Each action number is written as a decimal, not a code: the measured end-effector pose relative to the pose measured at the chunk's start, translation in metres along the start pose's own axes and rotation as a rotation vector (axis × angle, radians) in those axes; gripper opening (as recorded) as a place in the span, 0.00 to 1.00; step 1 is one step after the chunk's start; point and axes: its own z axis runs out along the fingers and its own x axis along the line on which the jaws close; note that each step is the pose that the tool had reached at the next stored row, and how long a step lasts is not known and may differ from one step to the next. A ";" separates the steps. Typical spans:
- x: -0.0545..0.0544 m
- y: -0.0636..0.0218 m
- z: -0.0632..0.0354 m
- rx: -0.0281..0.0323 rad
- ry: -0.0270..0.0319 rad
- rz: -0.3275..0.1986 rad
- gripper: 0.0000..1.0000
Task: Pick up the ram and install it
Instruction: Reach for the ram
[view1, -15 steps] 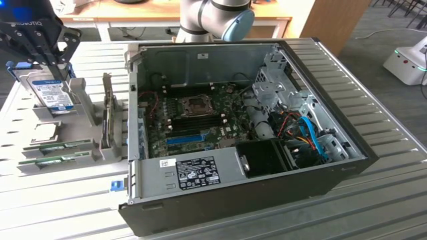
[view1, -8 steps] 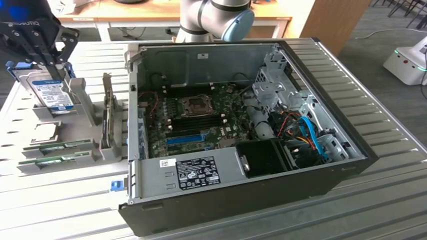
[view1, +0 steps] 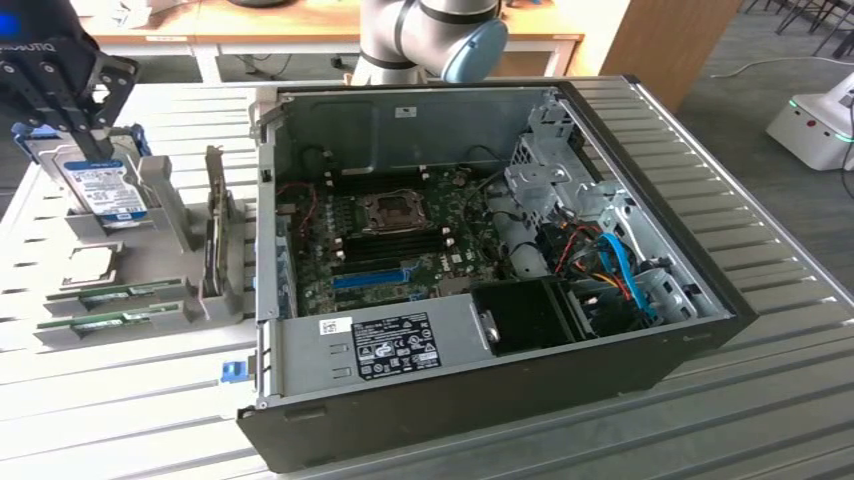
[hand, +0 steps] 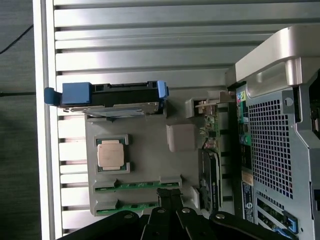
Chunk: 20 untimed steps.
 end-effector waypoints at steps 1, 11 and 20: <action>0.002 -0.0001 0.0001 -0.0001 0.0000 0.000 0.11; 0.021 -0.0013 0.0000 -0.0001 0.0000 0.000 0.11; 0.024 -0.0015 0.0000 -0.0001 0.0000 0.000 0.11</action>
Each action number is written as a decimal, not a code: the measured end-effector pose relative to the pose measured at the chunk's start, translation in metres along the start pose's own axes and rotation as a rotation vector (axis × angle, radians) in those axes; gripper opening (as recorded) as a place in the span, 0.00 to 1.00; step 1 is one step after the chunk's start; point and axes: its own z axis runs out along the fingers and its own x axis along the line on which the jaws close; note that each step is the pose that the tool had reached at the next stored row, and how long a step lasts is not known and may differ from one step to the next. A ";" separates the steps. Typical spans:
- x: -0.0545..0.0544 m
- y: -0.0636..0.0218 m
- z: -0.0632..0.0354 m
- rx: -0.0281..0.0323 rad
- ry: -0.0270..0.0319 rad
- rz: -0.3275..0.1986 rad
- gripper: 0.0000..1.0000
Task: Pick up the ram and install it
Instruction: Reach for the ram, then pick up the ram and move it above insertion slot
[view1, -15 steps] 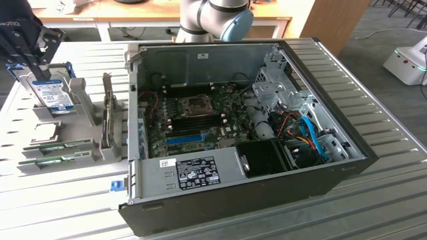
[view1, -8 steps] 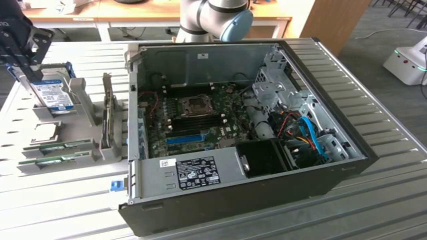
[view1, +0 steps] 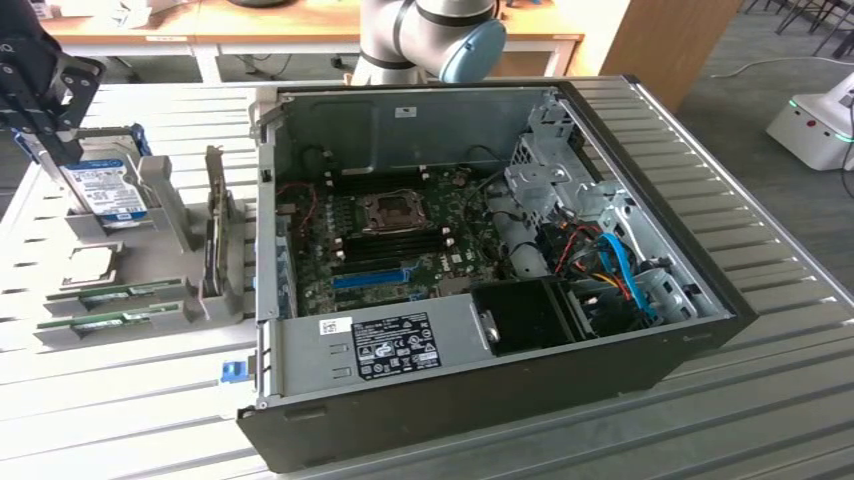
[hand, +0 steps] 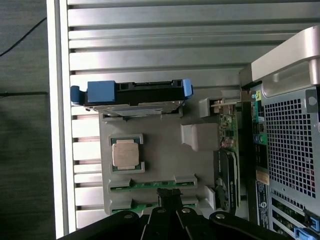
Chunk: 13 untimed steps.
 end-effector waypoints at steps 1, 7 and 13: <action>0.000 0.0000 0.0000 0.0000 -0.0001 0.000 0.11; 0.003 -0.0002 0.0003 0.0000 -0.0001 0.000 0.11; 0.004 -0.0003 0.0004 0.0000 -0.0001 0.000 0.11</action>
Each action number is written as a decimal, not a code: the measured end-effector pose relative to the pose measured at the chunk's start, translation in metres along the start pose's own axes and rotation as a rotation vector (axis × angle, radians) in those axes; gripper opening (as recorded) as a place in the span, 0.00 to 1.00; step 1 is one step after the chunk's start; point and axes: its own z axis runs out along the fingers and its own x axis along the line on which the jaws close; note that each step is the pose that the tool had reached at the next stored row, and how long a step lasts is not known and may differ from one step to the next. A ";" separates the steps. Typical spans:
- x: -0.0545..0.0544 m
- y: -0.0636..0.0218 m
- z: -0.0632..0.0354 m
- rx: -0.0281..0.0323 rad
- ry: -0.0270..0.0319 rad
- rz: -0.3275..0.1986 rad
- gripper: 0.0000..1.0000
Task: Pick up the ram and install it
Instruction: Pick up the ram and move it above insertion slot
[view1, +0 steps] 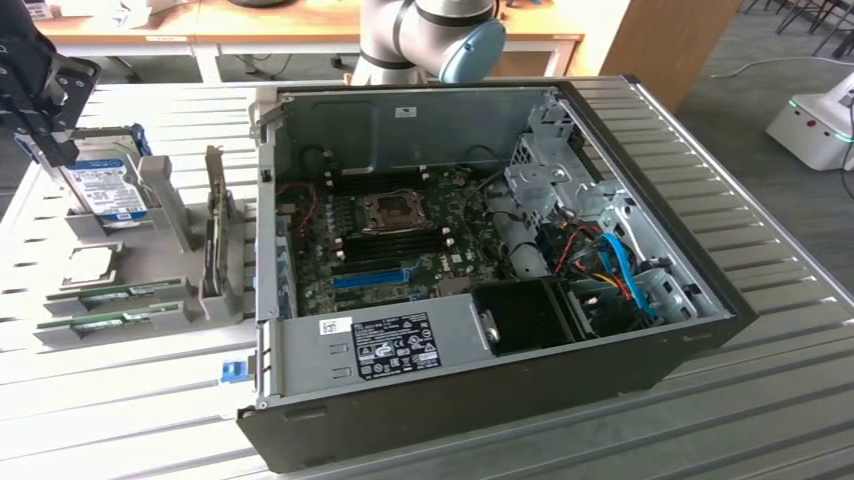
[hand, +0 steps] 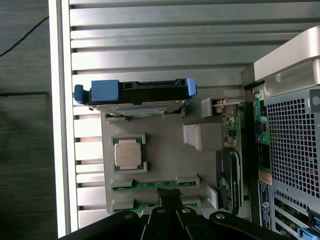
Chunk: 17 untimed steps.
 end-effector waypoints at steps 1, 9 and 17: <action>0.000 0.0000 0.0000 0.0000 0.0000 0.000 0.11; 0.000 0.0000 0.0000 0.0000 0.0000 0.000 0.11; 0.000 0.0000 0.0001 -0.0014 0.0031 -0.070 0.11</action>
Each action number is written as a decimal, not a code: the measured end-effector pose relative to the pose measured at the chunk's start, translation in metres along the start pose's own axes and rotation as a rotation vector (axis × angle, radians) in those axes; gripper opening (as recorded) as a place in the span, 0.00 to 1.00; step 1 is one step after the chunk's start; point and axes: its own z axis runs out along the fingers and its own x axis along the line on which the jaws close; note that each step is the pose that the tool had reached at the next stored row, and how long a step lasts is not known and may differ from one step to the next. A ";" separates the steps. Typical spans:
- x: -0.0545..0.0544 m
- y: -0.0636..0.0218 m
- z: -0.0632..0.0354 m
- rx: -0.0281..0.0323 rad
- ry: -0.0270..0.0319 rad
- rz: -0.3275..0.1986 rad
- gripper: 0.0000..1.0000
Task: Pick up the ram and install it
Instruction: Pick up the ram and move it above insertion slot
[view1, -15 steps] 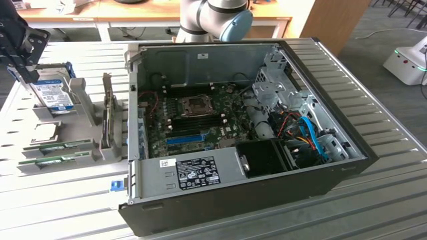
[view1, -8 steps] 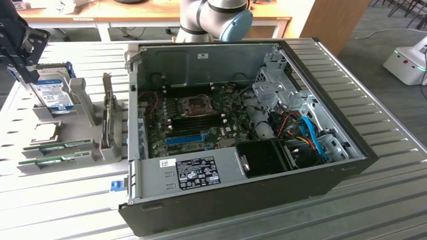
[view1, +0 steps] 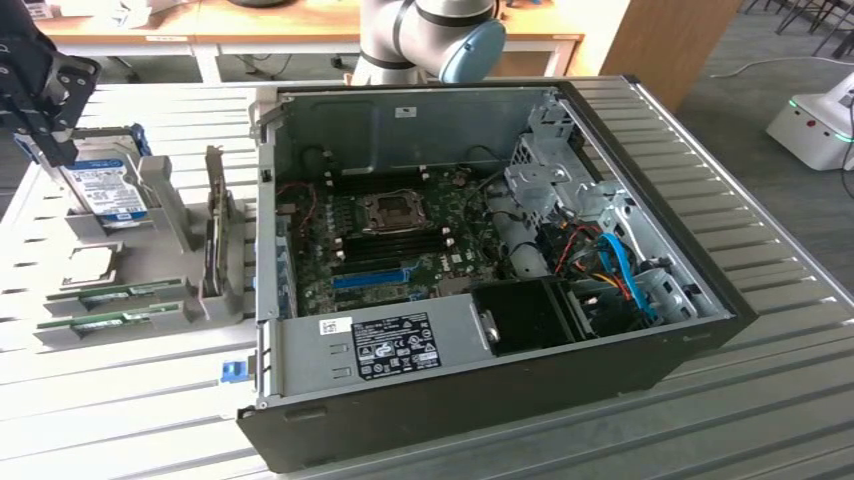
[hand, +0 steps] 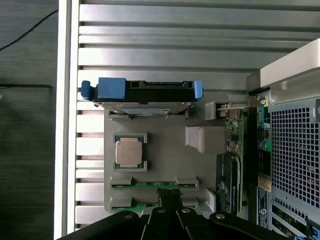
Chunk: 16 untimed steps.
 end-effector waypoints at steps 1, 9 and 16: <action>0.000 0.0000 0.0001 -0.0003 0.0009 -0.017 0.11; 0.000 0.0000 0.0004 -0.0030 0.0127 -0.153 0.11; 0.000 -0.0001 0.0011 -0.0050 0.0190 -0.269 0.11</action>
